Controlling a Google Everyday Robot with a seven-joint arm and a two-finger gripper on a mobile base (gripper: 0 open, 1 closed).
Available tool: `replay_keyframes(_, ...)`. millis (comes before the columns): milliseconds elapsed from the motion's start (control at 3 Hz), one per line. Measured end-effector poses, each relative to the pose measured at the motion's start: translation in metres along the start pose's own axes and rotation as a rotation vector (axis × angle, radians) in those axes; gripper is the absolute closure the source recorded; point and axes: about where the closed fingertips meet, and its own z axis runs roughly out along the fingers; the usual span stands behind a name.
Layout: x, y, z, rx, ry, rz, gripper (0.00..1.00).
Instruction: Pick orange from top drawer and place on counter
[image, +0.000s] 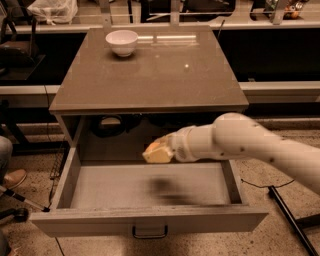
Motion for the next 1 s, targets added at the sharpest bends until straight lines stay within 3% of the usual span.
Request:
replay_keyframes(333, -0.016, -0.024, -0.072, 0.043, -0.091, -0.089, 1.0)
replay_keyframes(667, -0.002, -0.042, -0.107, 0.107, -0.098, -0.133, 1.0)
replay_keyframes(1000, -0.002, -0.042, -0.107, 0.107, -0.098, -0.133, 1.0)
